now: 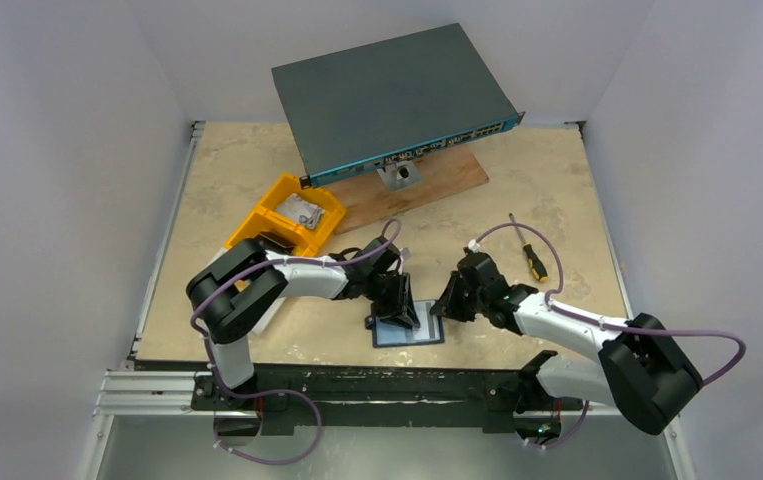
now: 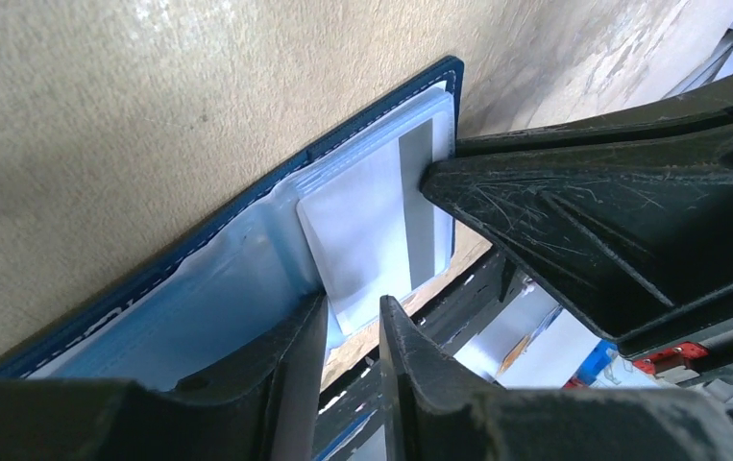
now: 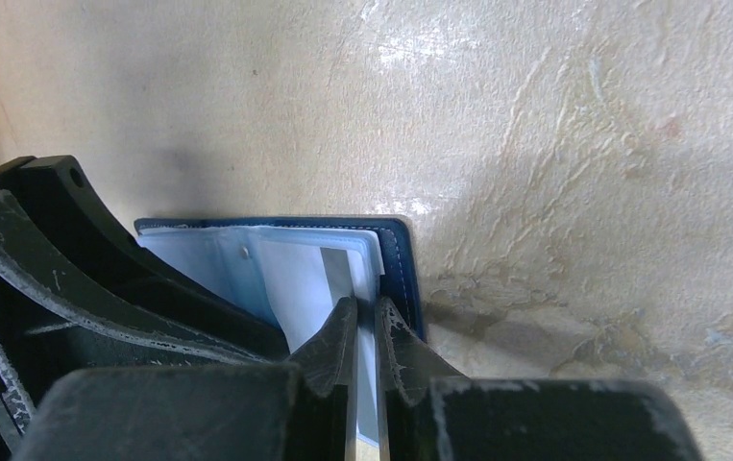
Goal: Take the credit cards out of the card holder
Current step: Remove the credit card from the card holder.
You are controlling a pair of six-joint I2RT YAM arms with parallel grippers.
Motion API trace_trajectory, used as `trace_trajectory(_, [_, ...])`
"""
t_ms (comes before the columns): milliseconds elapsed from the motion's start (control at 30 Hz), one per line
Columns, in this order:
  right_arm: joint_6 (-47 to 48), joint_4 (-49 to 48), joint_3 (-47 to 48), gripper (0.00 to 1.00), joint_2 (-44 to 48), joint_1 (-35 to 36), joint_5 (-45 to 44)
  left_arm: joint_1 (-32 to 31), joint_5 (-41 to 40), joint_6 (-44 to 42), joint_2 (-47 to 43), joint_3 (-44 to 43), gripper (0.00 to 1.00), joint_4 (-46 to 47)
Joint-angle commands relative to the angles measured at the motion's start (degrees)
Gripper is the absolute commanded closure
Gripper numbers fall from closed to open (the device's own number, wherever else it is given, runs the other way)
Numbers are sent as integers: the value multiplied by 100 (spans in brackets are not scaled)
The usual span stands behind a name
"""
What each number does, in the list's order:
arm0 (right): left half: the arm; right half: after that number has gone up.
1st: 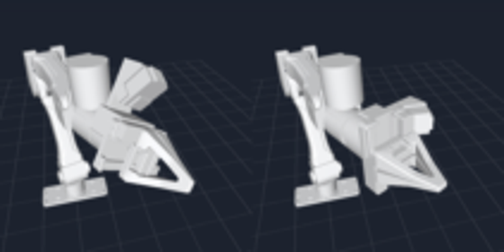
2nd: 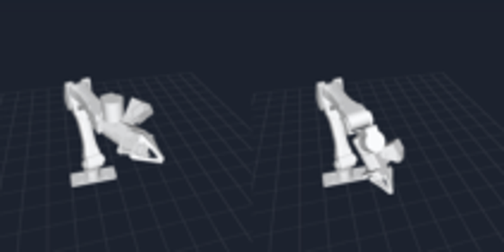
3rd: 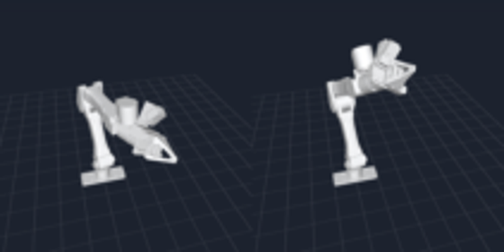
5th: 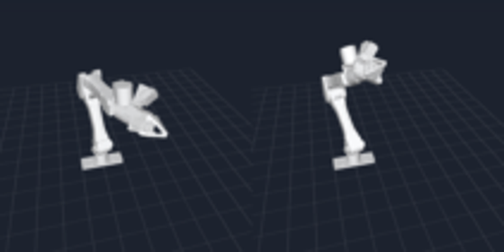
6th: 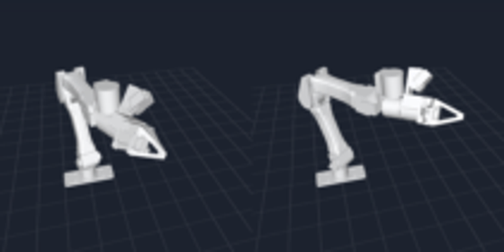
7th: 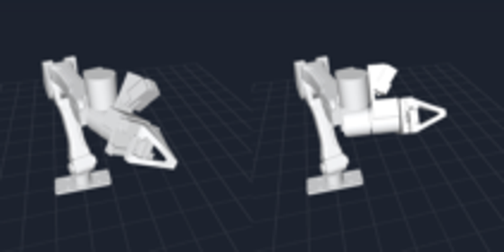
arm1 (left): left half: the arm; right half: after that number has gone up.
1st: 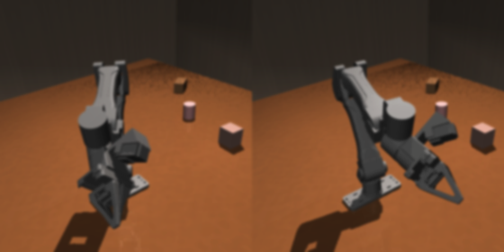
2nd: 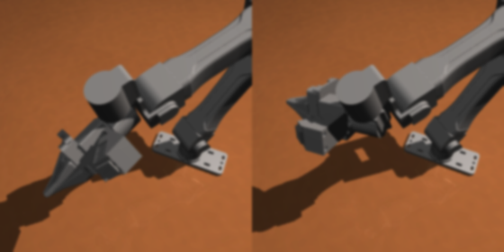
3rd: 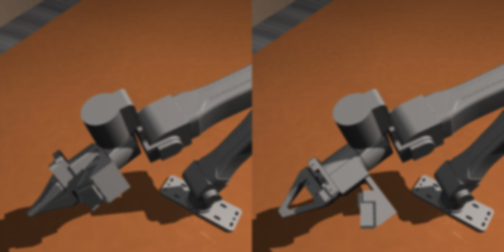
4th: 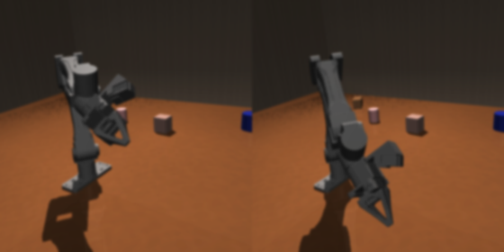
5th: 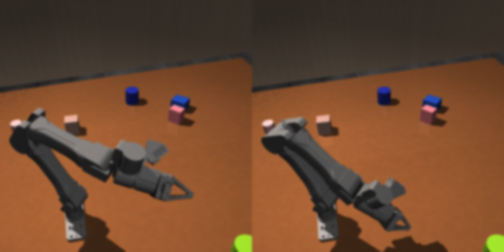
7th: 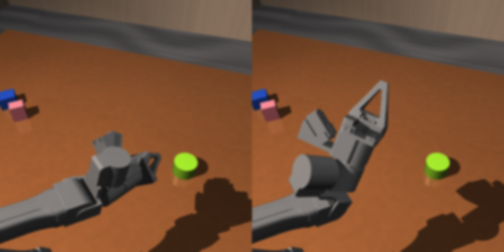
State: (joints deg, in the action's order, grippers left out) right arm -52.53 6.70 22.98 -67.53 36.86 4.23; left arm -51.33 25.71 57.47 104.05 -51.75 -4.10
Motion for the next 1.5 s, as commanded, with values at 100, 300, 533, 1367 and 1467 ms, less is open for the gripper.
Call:
trace_trajectory(100, [-107, 368, -228, 100, -279, 63, -152, 106, -708, -98, 191, 401, 70, -525])
trace_trajectory(300, [-165, 458, -222, 100, -241, 59, -232, 106, -1028, -183, 108, 482, 68, -809])
trace_trajectory(533, [-178, 498, -237, 100, -238, 63, -247, 106, -1192, -232, -24, 497, 66, -933])
trace_trajectory(1367, [-571, 113, -68, 100, -896, 970, -288, 221, -510, 111, -30, 490, 71, -8])
trace_trajectory(1467, [-578, 106, -54, 100, -899, 981, -298, 345, -363, 215, -208, 587, 73, 169])
